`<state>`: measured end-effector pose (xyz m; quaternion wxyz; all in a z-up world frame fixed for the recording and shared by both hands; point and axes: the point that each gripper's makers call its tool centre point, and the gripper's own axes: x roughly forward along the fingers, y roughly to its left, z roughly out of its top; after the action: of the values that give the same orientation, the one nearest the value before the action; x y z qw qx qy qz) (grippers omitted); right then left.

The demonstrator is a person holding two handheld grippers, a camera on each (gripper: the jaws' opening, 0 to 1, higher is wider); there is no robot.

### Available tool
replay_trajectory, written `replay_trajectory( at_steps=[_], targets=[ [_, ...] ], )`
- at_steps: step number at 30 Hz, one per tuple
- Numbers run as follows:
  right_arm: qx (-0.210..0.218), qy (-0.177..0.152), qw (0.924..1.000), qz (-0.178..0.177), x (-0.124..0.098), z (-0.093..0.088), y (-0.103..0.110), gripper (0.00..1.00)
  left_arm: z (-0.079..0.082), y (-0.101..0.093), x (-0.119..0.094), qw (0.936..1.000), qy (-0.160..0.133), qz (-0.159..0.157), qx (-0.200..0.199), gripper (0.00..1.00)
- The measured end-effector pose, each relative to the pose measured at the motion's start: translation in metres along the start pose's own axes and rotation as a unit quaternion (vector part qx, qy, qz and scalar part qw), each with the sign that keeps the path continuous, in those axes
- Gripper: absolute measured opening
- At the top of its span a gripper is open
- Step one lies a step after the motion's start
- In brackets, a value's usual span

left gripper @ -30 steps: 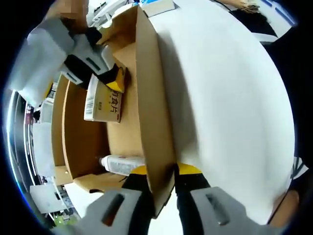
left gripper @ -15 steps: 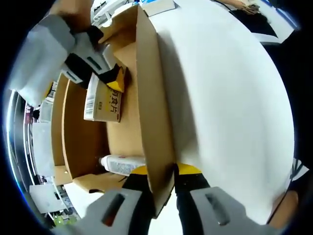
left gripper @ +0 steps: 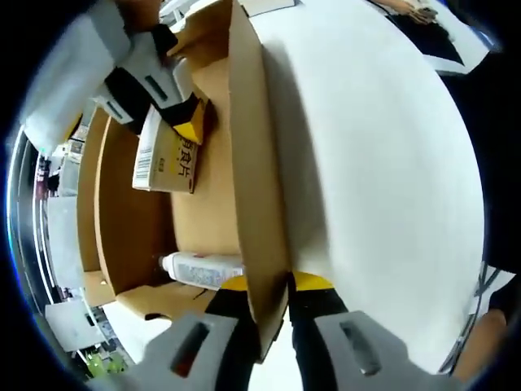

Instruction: Operate the shoe box by opening the lid, removing the specified soft item, and placing it in the target area until the item is outside and the box remains undamaged.

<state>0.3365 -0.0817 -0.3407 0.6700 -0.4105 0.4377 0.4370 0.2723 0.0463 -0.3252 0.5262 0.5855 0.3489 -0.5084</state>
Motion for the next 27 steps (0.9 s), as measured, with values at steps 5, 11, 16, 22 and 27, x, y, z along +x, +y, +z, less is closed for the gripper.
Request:
replay_trajectory(
  at_steps=[5, 11, 16, 22, 27],
  targets=[
    [0.017, -0.03, 0.9994, 0.002, -0.001, -0.001, 0.007, 0.22, -0.001, 0.0, 0.001, 1.0, -0.001, 0.007, -0.003, 0.12],
    [0.035, -0.067, 0.9971, 0.008, -0.004, -0.003, -0.001, 0.22, -0.001, 0.0, 0.0, 0.9998, 0.005, -0.001, -0.018, 0.11],
    [0.051, -0.087, 0.9949, 0.002, -0.006, 0.0, 0.001, 0.22, -0.002, -0.002, -0.002, 0.9995, 0.01, 0.001, -0.031, 0.11],
    [0.055, -0.091, 0.9942, -0.01, -0.009, -0.001, 0.002, 0.22, -0.003, -0.004, -0.004, 0.9996, 0.003, 0.0, -0.027, 0.1],
    [0.059, -0.114, 0.991, -0.04, -0.022, 0.001, -0.005, 0.22, -0.002, -0.007, -0.005, 0.9997, 0.0, 0.002, -0.025, 0.1]
  ],
)
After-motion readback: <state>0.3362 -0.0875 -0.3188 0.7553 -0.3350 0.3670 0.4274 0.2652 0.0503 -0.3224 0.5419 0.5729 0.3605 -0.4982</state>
